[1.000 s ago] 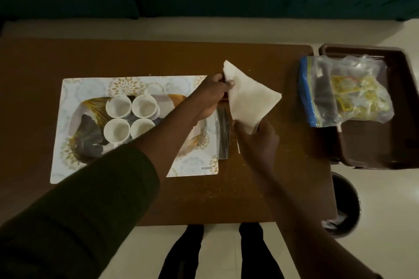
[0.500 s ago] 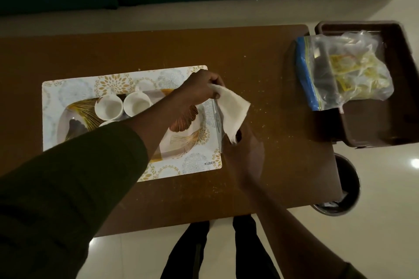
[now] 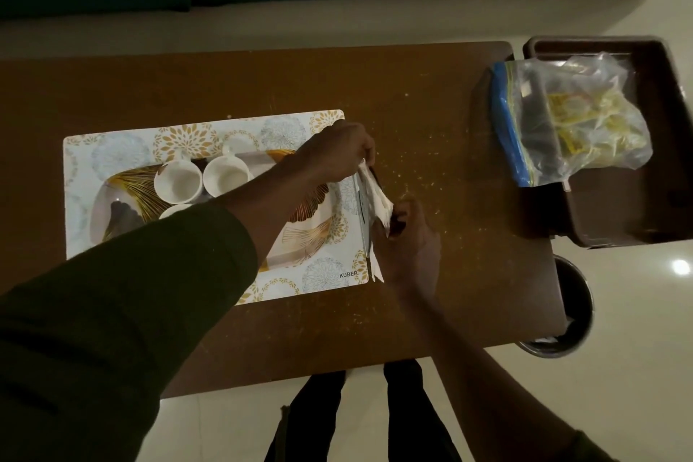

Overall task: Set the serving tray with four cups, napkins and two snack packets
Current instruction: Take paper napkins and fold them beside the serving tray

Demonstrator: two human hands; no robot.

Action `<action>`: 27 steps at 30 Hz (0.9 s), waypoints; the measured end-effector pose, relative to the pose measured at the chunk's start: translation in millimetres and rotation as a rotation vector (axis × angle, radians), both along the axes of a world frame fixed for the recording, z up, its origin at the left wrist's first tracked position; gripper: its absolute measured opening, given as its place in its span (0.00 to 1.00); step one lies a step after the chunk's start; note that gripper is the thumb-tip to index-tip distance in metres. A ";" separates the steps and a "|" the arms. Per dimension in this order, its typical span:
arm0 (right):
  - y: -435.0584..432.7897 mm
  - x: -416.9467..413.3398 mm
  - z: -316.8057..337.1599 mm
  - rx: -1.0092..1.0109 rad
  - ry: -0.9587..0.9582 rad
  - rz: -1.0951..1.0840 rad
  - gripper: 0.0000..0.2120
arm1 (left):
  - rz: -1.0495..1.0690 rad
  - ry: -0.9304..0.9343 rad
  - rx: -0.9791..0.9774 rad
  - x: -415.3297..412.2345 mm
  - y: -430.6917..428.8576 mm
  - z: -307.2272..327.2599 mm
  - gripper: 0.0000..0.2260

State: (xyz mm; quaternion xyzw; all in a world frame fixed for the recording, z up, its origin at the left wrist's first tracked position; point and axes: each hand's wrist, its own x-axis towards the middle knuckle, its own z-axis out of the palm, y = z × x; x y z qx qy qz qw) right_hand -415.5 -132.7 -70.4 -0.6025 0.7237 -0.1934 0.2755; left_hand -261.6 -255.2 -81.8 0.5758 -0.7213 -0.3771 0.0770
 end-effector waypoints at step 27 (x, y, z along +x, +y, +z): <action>-5.8 -10.1 11.6 -0.148 -0.111 0.060 0.14 | 0.100 0.009 -0.040 0.3 11.9 16.2 0.13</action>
